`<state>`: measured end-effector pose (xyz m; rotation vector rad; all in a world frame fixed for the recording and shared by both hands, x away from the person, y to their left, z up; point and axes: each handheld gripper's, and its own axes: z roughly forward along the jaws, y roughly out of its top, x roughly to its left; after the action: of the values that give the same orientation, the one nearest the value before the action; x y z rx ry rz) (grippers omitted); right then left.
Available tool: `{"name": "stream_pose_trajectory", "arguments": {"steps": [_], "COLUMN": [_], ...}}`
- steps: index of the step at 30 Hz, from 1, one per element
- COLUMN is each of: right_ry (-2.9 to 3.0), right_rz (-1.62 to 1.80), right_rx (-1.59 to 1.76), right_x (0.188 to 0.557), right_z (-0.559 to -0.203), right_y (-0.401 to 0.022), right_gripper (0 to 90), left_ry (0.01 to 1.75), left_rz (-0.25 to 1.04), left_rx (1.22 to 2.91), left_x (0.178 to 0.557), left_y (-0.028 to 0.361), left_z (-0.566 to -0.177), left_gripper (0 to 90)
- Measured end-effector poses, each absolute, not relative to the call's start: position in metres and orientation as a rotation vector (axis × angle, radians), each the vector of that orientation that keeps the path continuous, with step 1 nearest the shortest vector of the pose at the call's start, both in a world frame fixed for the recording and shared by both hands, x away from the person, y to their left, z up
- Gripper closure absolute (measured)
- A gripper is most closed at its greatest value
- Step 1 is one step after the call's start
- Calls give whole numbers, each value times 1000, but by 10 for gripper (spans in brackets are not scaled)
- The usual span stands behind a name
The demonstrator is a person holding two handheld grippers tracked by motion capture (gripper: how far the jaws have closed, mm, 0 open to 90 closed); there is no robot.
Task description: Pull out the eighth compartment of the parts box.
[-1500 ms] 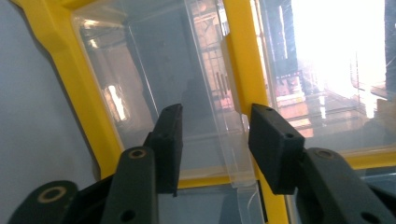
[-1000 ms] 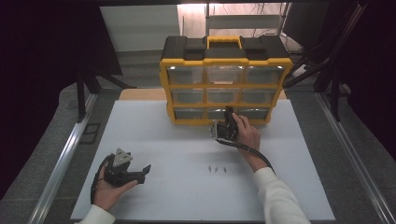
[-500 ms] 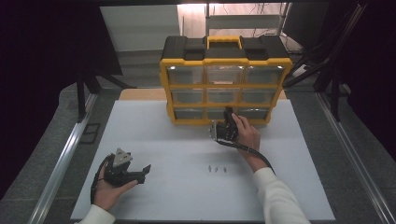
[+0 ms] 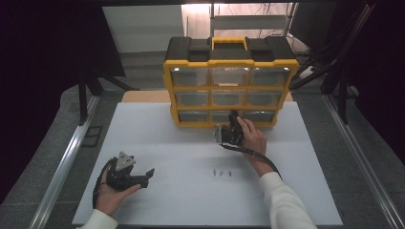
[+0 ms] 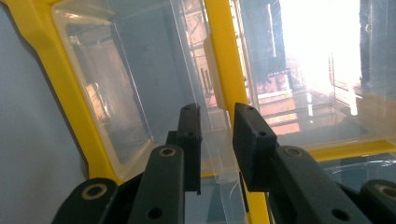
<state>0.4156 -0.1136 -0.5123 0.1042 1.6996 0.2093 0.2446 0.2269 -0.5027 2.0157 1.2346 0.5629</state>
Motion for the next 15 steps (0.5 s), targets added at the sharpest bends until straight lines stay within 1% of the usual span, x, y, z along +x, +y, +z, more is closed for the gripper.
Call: {"name": "stream_pose_trajectory", "arguments": {"steps": [15], "right_ry": [1696], "right_rz": [211], "right_rx": [105], "right_x": [410], "right_z": [-514], "right_y": [-115], "right_gripper": [724], "left_ry": [1229], "left_rz": [563], "left_rx": [2018], "left_x": [244], "left_y": [226], "left_z": [-502], "left_gripper": [112]}}
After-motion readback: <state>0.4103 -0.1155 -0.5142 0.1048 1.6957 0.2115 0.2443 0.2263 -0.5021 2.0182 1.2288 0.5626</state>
